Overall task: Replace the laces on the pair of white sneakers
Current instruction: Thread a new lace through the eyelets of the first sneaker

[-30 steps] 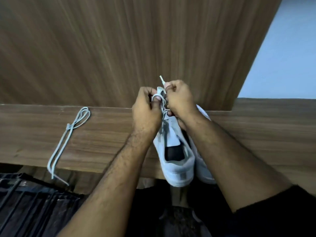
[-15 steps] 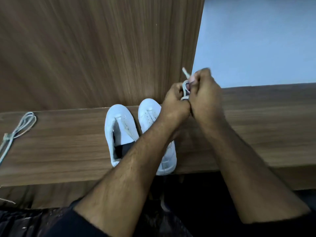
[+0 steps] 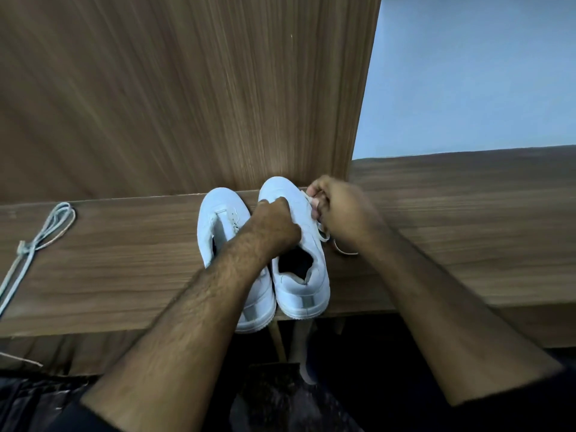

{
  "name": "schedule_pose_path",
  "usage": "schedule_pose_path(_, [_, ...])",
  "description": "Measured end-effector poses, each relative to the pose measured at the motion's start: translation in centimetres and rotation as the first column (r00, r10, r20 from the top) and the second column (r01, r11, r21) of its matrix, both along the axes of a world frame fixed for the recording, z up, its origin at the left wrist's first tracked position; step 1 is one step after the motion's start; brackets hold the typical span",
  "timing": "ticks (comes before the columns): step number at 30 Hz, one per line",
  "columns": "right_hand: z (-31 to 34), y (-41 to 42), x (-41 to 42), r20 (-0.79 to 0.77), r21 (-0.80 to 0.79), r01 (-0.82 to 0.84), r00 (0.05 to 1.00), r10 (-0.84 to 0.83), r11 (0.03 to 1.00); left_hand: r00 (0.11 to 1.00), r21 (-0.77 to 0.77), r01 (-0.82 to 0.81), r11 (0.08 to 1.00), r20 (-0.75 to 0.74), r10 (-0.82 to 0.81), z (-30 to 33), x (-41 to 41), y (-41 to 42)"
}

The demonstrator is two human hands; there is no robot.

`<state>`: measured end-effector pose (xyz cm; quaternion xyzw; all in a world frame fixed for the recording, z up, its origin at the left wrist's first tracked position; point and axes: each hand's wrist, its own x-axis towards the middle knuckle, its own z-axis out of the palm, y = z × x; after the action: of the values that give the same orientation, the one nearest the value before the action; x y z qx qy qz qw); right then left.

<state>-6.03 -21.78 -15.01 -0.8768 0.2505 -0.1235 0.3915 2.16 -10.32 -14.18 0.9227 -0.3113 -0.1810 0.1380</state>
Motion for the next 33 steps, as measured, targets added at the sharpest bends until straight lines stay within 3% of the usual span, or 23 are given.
schedule_pose_path(2, [-0.7,0.9,0.3,-0.079,-0.023,-0.045,0.996,0.043,0.999,1.000,-0.028,0.011,1.000,0.000,-0.011,0.5,-0.2,0.7])
schedule_pose_path(6, [-1.7,2.3,-0.1,-0.165,-0.202,0.028,0.984,-0.062,0.979,0.997,-0.109,-0.002,0.994,-0.074,-0.007,1.4,-1.1,2.9])
schedule_pose_path(10, [-1.0,4.0,-1.5,-0.249,-0.311,-0.063,0.968,-0.018,0.948,0.985,-0.197,-0.028,0.980,-0.171,-0.006,1.6,-1.7,5.9])
schedule_pose_path(14, [-0.8,5.1,-2.8,-0.204,-0.219,-0.060,0.979,0.014,0.974,0.979,-0.282,-0.077,0.956,-0.201,0.020,0.8,-1.5,7.5])
schedule_pose_path(22, [-0.2,4.0,-2.0,-0.130,-0.347,-0.004,0.990,-0.044,0.938,0.989,-0.252,-0.069,0.965,-0.142,0.034,0.6,-0.7,5.1])
schedule_pose_path(28, [-0.8,3.7,-2.0,-0.163,-0.531,-0.137,0.985,0.058,0.836,0.934,-0.232,-0.193,0.953,-0.340,0.107,0.4,0.6,4.7])
schedule_pose_path(33, [-0.5,3.1,-2.0,-0.177,-0.568,-0.165,0.981,0.077,0.806,0.938,-0.281,-0.181,0.942,-0.336,0.080,-0.1,0.7,4.6])
